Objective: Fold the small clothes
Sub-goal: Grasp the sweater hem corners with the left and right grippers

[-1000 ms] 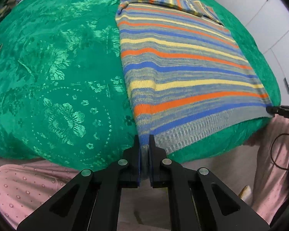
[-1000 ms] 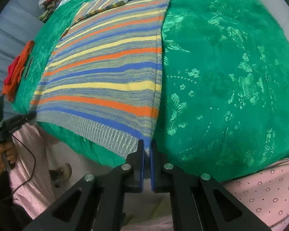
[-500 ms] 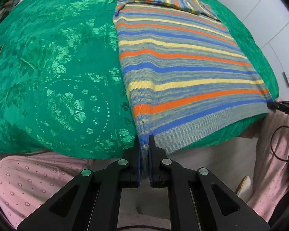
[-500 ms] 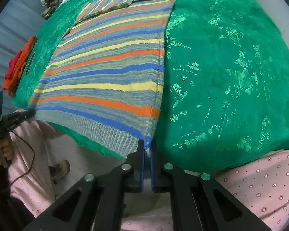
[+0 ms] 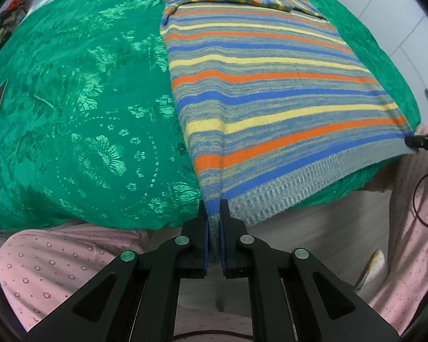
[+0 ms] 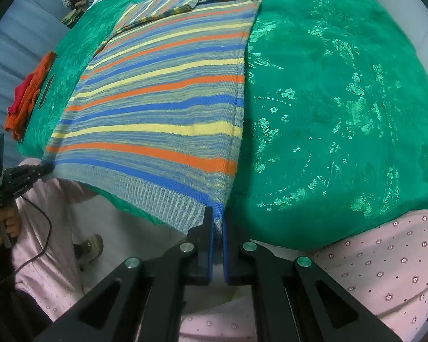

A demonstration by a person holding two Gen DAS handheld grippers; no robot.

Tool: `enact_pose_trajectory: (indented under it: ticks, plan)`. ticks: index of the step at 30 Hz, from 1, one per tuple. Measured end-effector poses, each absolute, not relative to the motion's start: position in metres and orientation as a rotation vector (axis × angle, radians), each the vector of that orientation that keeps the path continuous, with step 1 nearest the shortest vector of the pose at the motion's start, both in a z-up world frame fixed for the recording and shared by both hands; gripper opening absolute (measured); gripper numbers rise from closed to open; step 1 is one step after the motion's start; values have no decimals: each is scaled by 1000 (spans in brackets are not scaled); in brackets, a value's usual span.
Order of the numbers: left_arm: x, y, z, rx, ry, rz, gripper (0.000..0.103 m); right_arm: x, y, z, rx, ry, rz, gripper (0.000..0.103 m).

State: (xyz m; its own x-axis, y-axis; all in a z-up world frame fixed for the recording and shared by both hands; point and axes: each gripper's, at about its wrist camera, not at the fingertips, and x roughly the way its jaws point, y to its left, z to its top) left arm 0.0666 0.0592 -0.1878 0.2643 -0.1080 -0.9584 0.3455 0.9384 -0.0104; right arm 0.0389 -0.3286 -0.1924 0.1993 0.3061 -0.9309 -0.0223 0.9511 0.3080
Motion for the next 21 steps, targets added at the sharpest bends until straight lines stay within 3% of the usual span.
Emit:
enact_pose_trajectory:
  ticks: [21]
  plan:
    - [69,46,-196,244,1281,-301,4,39,-330,-196,276,1358,237,4]
